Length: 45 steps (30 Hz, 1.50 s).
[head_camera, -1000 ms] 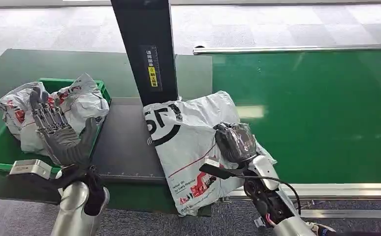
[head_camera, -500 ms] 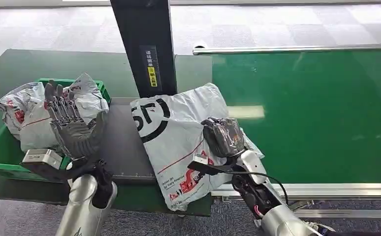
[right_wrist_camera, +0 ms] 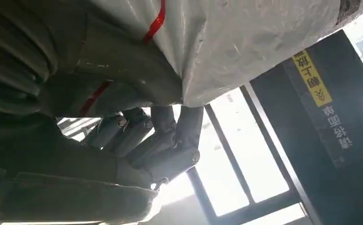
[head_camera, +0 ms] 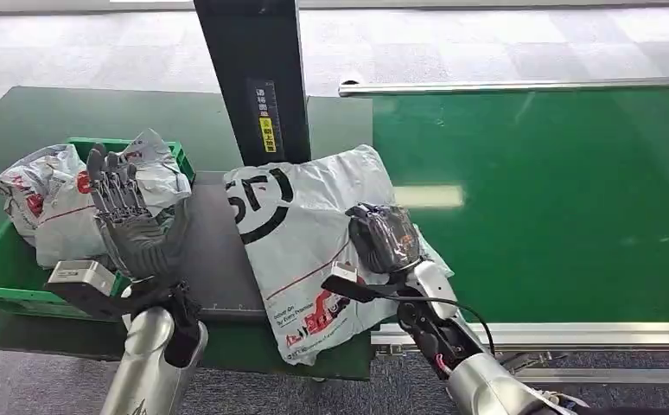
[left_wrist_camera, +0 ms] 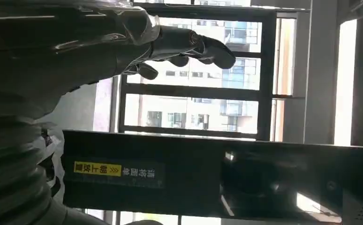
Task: Moved the parcel from conveyor to table for the left to box.
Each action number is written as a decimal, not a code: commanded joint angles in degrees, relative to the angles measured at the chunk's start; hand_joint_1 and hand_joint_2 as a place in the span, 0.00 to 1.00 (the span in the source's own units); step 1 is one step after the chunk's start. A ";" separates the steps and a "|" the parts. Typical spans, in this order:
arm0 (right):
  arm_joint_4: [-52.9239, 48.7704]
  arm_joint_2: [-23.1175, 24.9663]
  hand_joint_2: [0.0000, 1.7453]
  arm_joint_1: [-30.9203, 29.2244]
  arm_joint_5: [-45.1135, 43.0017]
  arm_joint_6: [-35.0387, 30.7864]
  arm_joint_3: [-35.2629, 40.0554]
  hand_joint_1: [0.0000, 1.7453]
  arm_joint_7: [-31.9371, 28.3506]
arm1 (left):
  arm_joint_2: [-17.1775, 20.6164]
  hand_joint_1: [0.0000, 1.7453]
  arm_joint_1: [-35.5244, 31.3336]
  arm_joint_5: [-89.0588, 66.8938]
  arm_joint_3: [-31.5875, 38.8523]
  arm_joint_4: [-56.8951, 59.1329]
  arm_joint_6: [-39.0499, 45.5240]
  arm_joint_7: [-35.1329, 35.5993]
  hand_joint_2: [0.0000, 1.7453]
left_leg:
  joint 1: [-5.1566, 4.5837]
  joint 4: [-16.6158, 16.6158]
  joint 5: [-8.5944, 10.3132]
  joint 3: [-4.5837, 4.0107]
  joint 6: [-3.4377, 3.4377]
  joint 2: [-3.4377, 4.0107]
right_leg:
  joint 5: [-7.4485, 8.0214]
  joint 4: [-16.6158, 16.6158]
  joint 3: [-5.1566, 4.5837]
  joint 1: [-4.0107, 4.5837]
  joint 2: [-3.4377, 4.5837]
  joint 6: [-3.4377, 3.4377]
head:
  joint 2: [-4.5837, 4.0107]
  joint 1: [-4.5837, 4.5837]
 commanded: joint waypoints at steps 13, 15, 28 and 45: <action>15.17 5.00 1.00 -6.68 6.39 14.99 7.63 0.00 0.64 | -0.49 0.00 -2.58 1.87 -2.73 7.68 -2.37 0.15 1.00 | -0.02 -0.06 0.05 0.02 0.03 -0.08 | 0.01 -0.06 0.02 -0.01 -0.08 -0.01 | -0.02 0.02; 13.43 5.20 1.00 -5.77 1.86 12.22 4.49 0.00 -6.25 | -0.49 0.00 -2.62 1.77 -2.38 7.68 -2.30 0.15 1.00 | -0.01 -0.05 0.05 0.02 0.04 -0.07 | 0.02 -0.06 0.01 0.00 -0.05 -0.01 | -0.02 0.00; -1.10 1.05 1.00 -3.76 -19.46 8.61 6.49 0.00 -6.96 | 0.44 0.00 -2.51 2.36 -1.17 7.95 -2.12 0.15 1.00 | 0.00 -0.18 0.11 0.05 0.07 -0.14 | 0.08 -0.21 0.08 0.01 -0.10 -0.02 | -0.02 0.00; -28.38 -6.81 1.00 7.19 -37.19 27.43 -1.94 0.00 -6.96 | 2.55 0.00 0.13 2.61 -0.50 6.76 -4.20 0.15 1.00 | -0.02 -0.08 0.04 0.00 0.04 -0.19 | -0.01 -0.11 0.06 -0.01 -0.15 0.01 | -0.02 0.00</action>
